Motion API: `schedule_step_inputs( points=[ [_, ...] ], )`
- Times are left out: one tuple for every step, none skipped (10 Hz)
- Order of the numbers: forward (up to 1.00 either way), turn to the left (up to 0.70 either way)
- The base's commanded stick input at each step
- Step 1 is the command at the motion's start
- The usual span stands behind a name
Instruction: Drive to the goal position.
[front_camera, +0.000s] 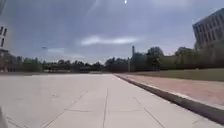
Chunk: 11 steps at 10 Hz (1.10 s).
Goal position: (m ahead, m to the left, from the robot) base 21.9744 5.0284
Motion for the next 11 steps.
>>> schedule_step_inputs(
  points=[
    [1.00, 0.00],
    [1.00, 0.00],
    [1.00, 0.00],
    [1.00, 0.00],
    [1.00, 0.00],
    [1.00, 0.00],
    [1.00, 0.00],
    [1.00, 0.00],
    [1.00, 0.00],
    [1.00, 0.00],
    [1.00, 0.00]
  ],
)
